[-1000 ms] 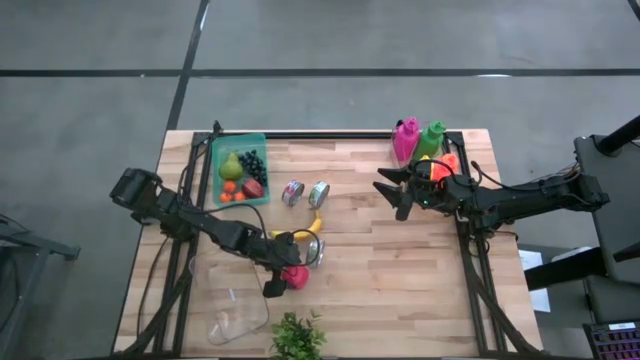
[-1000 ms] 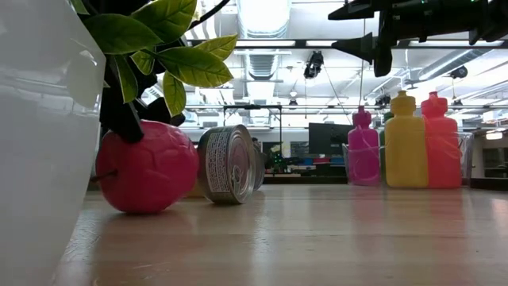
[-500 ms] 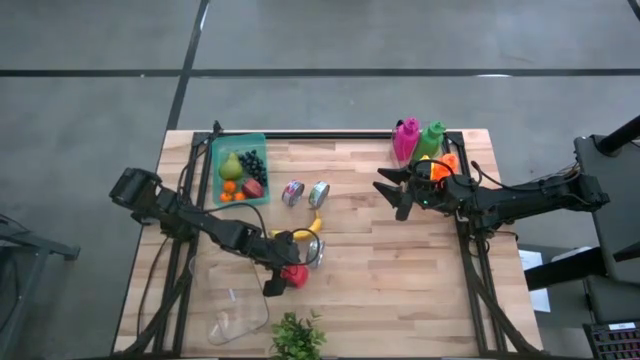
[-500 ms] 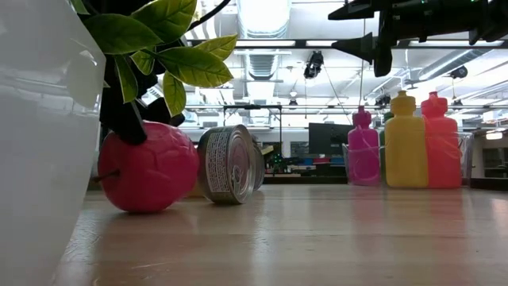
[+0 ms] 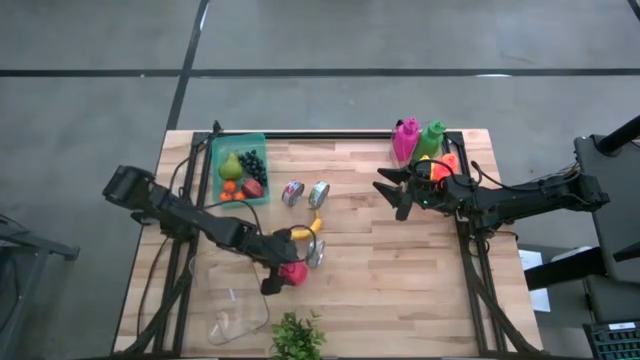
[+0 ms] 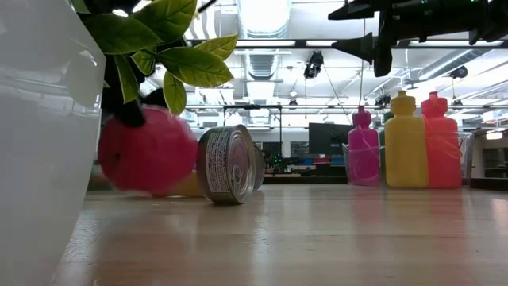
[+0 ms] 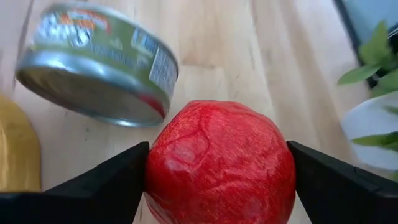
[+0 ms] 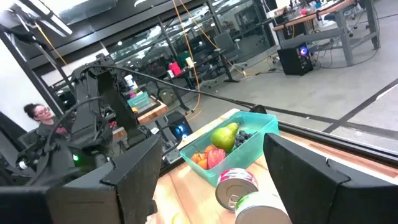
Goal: Pick & Place Food Item
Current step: Put the red apple into the green bin
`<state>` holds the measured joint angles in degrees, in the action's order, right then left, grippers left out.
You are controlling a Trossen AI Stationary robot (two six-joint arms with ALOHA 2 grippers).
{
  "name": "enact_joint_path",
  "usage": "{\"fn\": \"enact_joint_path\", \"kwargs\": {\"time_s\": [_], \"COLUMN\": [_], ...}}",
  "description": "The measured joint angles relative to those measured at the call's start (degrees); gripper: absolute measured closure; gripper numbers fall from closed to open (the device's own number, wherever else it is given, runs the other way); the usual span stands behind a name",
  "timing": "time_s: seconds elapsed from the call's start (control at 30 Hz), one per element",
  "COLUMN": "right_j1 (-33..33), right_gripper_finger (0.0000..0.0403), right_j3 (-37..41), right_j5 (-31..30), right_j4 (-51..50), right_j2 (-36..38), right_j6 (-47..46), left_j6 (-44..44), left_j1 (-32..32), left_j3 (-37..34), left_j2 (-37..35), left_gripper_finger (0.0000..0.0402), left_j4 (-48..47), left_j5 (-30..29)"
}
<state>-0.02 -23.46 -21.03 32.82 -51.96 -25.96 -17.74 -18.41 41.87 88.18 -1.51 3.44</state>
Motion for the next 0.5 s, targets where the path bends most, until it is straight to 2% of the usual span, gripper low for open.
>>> {"fn": "enact_joint_path", "kwargs": {"time_s": [0.37,0.5], "right_j1": [0.00,0.01], "right_gripper_finger": [0.0126,0.0126], "right_j3": [0.00,0.00], "right_j5": [0.00,0.00], "right_j4": [0.03,0.02], "right_j2": [0.00,0.00], "right_j6": [-0.01,-0.01], "left_j6": [-0.82,-5.11], "left_j1": [0.14,0.15], "left_j3": [0.09,0.15], "left_j2": [-10.48,-14.73], "left_gripper_finger": [0.0048,0.0048], "left_j4": [-1.88,-3.73], "left_j5": [-0.79,-6.42]}}
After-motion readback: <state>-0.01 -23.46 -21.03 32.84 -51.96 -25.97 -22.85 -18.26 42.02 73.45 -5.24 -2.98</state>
